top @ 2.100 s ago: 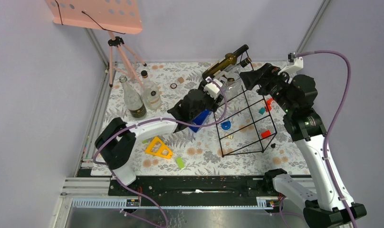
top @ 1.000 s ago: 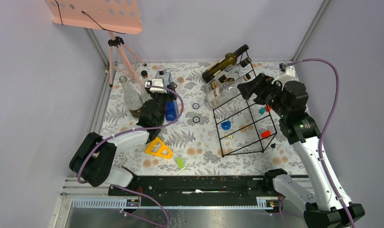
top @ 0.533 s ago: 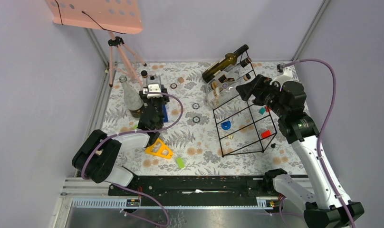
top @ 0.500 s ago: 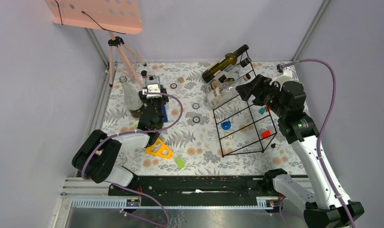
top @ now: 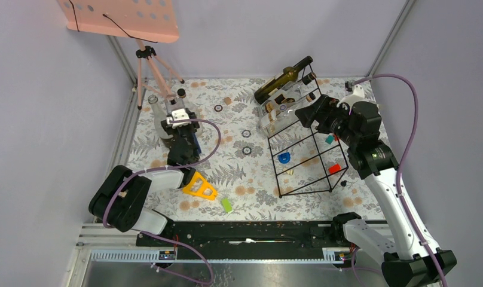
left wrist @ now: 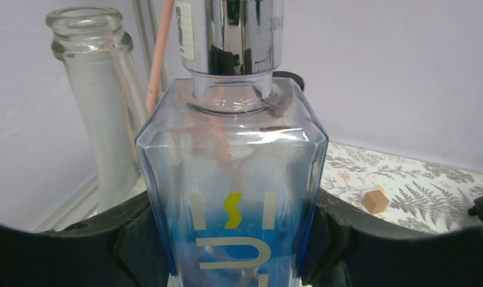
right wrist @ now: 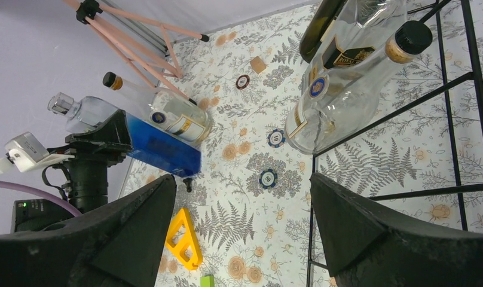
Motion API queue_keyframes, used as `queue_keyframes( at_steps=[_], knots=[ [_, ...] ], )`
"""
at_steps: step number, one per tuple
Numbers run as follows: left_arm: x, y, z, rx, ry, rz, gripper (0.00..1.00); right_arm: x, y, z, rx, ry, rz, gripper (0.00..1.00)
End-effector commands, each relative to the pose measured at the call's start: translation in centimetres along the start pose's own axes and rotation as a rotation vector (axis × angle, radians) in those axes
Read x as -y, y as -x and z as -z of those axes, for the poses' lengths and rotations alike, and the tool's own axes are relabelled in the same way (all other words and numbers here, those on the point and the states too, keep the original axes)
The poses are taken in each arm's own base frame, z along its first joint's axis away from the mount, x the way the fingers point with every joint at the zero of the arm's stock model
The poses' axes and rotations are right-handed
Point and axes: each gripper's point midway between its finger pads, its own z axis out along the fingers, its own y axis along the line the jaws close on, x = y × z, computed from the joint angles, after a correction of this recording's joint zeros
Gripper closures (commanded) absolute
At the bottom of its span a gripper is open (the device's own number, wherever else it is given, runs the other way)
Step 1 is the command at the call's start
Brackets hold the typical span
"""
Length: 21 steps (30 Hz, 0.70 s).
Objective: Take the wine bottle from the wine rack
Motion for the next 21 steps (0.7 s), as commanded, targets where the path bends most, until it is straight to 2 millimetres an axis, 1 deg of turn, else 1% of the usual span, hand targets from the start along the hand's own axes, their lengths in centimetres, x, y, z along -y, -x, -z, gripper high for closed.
queue_keyframes(
  at_steps=[1,3,8,10,14,15,18,21],
  knots=[
    [-2.3,4.3,-0.8,0.133,0.083,0.110,1.00,-1.1,0.4,-0.1,0.010,0.052,0.009,0.11],
    [-2.4,4.3,-1.1,0.135,0.082,0.108,1.00,-1.1,0.4,-0.1,0.009,0.052,0.008,0.11],
    [-1.5,4.1,-1.3,0.141,0.024,0.100,0.99,-1.0,0.3,-0.1,0.006,0.051,0.013,0.11],
    [-1.1,4.0,-1.3,0.140,0.002,0.094,0.93,-1.0,0.2,-0.2,0.003,0.050,0.013,0.11],
    [-0.2,3.5,-1.5,0.131,-0.042,0.076,0.87,-0.9,0.1,-0.2,-0.002,0.050,0.014,0.11],
    [0.0,3.4,-1.5,0.127,-0.049,0.073,0.83,-1.0,0.0,-0.2,-0.003,0.051,0.014,0.11],
    [0.2,3.2,-1.5,0.124,-0.058,0.083,0.67,-0.8,0.0,-0.2,-0.005,0.049,0.017,0.11],
    [0.2,3.1,-1.5,0.121,-0.056,0.087,0.49,-0.8,0.0,-0.3,-0.005,0.049,0.020,0.11]
  ],
)
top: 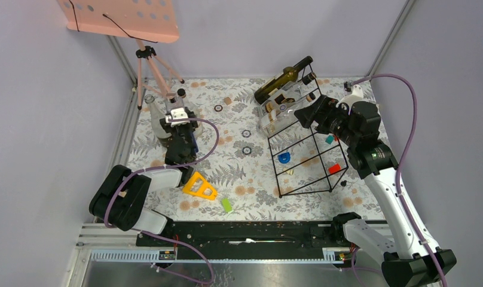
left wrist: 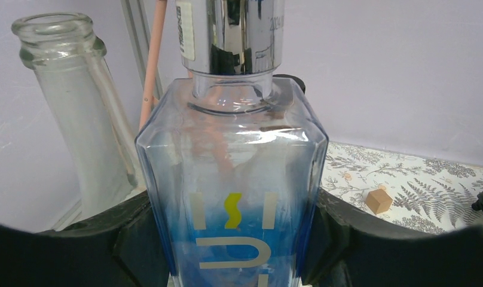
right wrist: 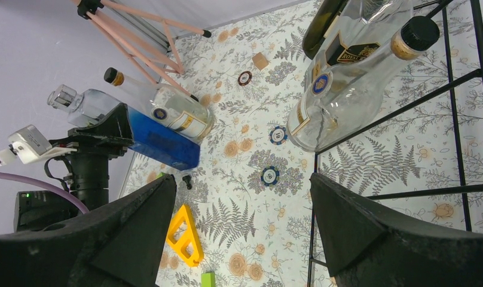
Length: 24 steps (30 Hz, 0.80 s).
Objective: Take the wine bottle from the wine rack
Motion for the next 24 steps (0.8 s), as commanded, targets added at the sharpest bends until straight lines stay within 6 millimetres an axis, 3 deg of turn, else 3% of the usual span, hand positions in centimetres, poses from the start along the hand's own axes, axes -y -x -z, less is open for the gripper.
queue_keyframes(
  at_steps=[1,16,24],
  knots=[
    [0.5,3.3,-0.7,0.111,-0.020,0.108,0.45,-0.7,0.3,-0.2,0.011,0.038,0.022,0.11],
    [0.6,4.1,-0.8,0.083,-0.008,0.121,0.08,-0.7,0.2,-0.2,0.005,0.040,0.026,0.10],
    [0.5,5.6,-0.6,0.050,0.023,0.062,0.01,-0.7,0.2,-0.3,0.005,0.038,0.022,0.10]
  ],
)
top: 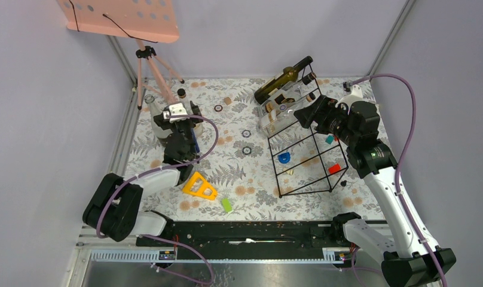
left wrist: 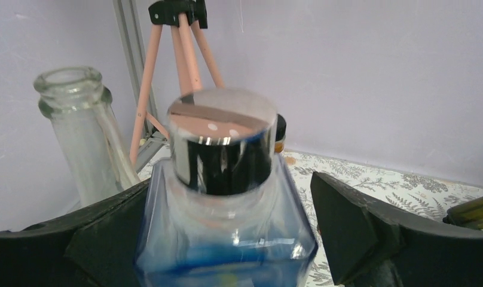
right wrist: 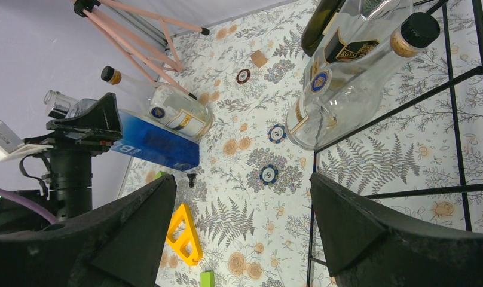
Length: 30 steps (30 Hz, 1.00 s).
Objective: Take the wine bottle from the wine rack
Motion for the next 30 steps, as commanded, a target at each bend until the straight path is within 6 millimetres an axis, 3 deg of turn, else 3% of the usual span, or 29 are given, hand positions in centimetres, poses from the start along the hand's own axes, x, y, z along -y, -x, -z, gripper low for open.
queue_keyframes(
  at_steps=[1,14,24,27,30],
  knots=[
    [-0.3,3.4,-0.4,0.039,0.042,0.014,0.01,-0.9,0.4,-0.1,0.014,0.042,0.023,0.10],
    [-1.6,6.1,0.1,-0.010,0.095,-0.016,0.01,-0.5,0.4,-0.3,0.015,0.024,0.011,0.10],
    [-2.9,11.3,1.0,-0.032,0.097,0.023,0.01,0.5,0.6,-0.3,0.014,-0.049,-0.029,0.10],
    [-2.1,13.0,1.2,-0.061,0.030,0.029,0.01,0.8,0.9,-0.2,0.023,-0.081,-0.046,0.11],
    [0.0,14.5,1.4,-0.138,-0.096,0.047,0.05,1.7,1.3,-0.2,0.037,-0.141,-0.067,0.10]
  ],
)
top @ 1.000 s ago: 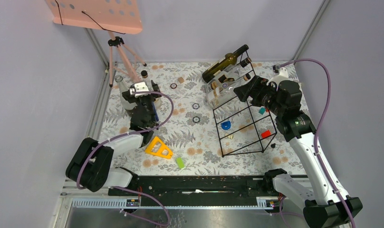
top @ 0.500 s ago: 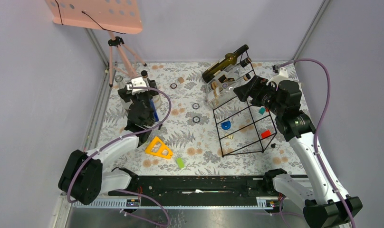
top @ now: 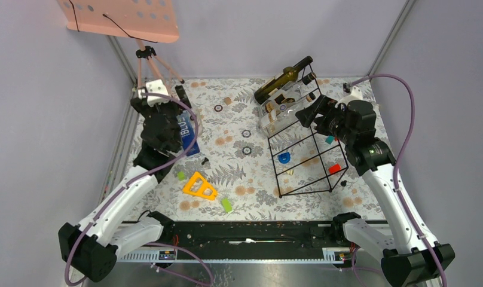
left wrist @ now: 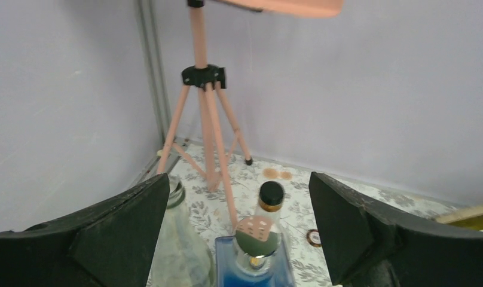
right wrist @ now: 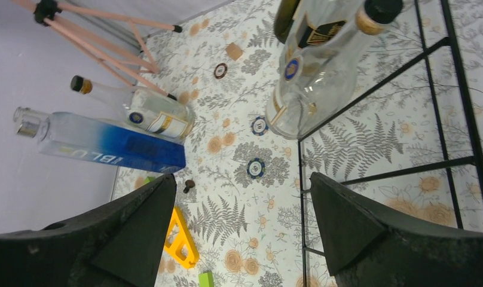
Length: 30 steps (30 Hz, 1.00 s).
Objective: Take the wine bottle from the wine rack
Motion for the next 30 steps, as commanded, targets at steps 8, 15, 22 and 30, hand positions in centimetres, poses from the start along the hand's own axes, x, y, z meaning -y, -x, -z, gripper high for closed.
queue_keyframes(
  at_steps=[8,15,22,30],
  knots=[
    [11.2,4.2,6.1,-0.166,-0.542,0.044,0.10,2.1,3.5,-0.7,0.089,-0.210,-0.090,0.11],
    [18.2,1.0,12.7,-0.264,-0.844,0.038,0.10,2.3,5.4,-3.7,0.143,-0.236,-0.159,0.18],
    [21.0,-3.1,17.1,-0.352,-0.970,0.043,0.10,5.3,5.9,-6.1,0.205,-0.368,-0.235,0.21],
    [20.5,-5.4,18.7,-0.406,-0.993,0.043,0.10,7.3,5.5,-9.7,0.195,-0.423,-0.256,0.25]
  ],
)
